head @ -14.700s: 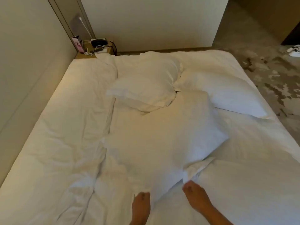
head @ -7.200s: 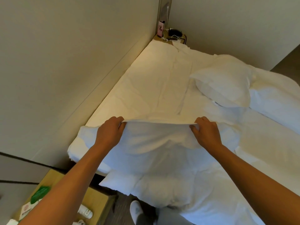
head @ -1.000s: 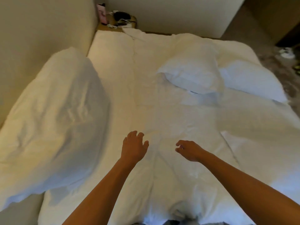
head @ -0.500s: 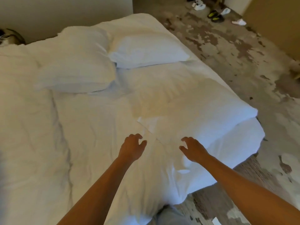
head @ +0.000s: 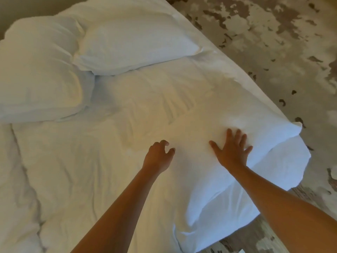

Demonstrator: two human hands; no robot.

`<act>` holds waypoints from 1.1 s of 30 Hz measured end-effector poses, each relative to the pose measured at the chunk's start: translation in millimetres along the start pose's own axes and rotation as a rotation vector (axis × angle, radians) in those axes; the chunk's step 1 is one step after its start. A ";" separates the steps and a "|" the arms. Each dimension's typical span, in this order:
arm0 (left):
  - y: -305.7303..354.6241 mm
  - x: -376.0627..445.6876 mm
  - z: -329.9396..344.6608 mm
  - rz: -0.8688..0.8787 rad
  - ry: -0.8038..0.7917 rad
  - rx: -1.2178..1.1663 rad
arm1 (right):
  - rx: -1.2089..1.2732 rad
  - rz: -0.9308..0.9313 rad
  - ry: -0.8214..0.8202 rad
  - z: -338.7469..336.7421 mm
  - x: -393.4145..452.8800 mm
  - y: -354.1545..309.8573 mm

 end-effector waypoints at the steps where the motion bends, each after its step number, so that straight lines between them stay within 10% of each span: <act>1: 4.5 15.6 5.8 -0.015 -0.005 -0.007 | 0.004 0.017 0.013 8.7 9.2 4.2; 17: 44.3 201.3 68.1 -0.079 0.055 0.135 | 0.038 -0.015 0.177 118.5 61.6 45.2; 33: 42.1 192.0 82.4 -0.098 0.017 0.027 | -0.027 -0.023 0.116 122.6 67.7 49.1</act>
Point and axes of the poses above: each hand's wrist, its own x-axis towards the middle knuckle, its own z-axis out of the palm, y = z × x, the point moved 9 cm from there along x, towards the middle knuckle, and after that the axes turned 14 degrees about -z, right-handed, at the moved point
